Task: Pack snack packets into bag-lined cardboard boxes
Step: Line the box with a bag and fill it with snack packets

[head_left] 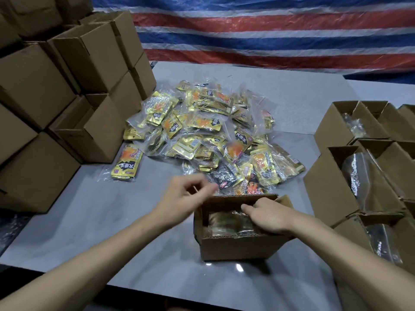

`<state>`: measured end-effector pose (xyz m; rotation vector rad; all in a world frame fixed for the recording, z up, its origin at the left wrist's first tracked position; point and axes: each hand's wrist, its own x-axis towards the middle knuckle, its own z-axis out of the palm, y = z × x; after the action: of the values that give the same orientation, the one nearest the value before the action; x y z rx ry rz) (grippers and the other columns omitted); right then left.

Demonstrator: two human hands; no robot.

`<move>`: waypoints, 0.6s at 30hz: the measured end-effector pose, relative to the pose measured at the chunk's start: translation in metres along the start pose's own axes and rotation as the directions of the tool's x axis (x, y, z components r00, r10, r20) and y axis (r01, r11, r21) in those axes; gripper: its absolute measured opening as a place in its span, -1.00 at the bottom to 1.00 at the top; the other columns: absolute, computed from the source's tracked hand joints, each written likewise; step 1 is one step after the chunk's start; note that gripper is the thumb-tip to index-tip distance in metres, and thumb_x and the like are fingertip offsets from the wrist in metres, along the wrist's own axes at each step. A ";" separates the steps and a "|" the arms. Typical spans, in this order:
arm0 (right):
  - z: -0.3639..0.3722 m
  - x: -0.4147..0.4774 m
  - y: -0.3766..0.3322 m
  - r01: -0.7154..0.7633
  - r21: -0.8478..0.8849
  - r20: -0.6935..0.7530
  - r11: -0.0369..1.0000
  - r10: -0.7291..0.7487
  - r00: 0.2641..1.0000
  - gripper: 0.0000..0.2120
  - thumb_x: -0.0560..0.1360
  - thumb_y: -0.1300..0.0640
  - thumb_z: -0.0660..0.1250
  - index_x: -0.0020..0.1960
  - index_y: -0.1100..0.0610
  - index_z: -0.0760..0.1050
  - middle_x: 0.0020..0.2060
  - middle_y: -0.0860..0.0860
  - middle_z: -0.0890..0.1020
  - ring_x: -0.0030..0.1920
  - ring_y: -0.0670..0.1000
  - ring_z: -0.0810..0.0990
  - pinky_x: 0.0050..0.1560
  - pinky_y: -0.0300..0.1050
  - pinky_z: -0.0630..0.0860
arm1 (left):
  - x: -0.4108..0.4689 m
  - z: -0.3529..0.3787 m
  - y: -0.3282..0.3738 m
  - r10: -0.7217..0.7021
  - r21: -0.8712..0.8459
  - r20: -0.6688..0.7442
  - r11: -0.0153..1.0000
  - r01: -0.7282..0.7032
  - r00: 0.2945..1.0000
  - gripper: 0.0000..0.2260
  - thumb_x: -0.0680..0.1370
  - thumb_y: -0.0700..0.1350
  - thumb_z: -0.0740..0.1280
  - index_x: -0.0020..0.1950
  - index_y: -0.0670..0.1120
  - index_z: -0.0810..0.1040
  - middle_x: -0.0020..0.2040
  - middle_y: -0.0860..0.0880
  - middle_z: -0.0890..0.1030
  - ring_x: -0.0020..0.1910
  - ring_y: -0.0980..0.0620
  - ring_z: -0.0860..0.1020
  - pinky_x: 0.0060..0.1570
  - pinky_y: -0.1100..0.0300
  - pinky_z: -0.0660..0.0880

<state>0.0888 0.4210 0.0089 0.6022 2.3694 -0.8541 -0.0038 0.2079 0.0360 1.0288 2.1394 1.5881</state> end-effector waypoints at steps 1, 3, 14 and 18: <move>0.001 0.001 0.001 0.000 -0.011 0.002 1.000 0.000 1.000 -0.49 0.67 -0.16 0.11 -0.39 0.05 0.31 -0.57 -0.06 0.36 -0.58 -0.08 0.35 -0.43 -0.18 0.28 | 0.005 -0.009 -0.010 0.007 0.071 -0.149 0.997 0.003 0.989 -0.66 0.56 0.01 0.36 -0.31 -0.18 0.51 -0.41 -0.08 0.48 -0.38 0.14 0.40 -0.34 0.18 0.32; 0.004 0.002 0.000 0.001 -0.031 0.000 1.000 -0.001 1.000 -0.52 0.65 -0.18 0.13 -0.35 0.06 0.35 -0.53 -0.05 0.41 -0.52 -0.06 0.38 -0.38 -0.15 0.30 | 0.021 -0.029 -0.038 -0.050 0.240 -0.326 0.962 0.134 0.944 -0.75 0.59 -0.06 0.36 -0.22 -0.18 0.55 -0.32 -0.03 0.52 -0.32 0.15 0.42 -0.29 0.16 0.32; 0.015 -0.003 0.007 -0.007 -0.064 -0.054 0.998 0.004 0.999 -0.61 0.64 -0.18 0.14 -0.13 0.09 0.51 -0.36 -0.05 0.54 -0.36 -0.03 0.49 -0.36 -0.12 0.31 | 0.024 -0.119 -0.200 -0.731 0.653 -0.296 0.316 0.688 0.615 -0.21 0.55 0.20 0.34 0.65 -0.03 0.05 0.65 -0.14 -0.03 0.58 -0.22 0.09 0.51 -0.13 0.17; 0.018 0.001 0.002 -0.054 -0.064 -0.097 0.997 0.048 0.994 -0.56 0.62 -0.23 0.13 -0.10 0.10 0.54 -0.35 -0.02 0.56 -0.34 0.03 0.52 -0.33 -0.12 0.34 | 0.004 -0.101 -0.208 -0.709 0.717 -0.274 0.300 0.629 0.650 -0.21 0.59 0.28 0.24 0.65 -0.06 -0.01 0.65 -0.12 -0.12 0.61 -0.20 0.01 0.54 -0.11 0.12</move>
<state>0.0951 0.4110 -0.0043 0.6875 2.4466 -0.7366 -0.1449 0.1094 -0.1181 0.1786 2.6714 0.1511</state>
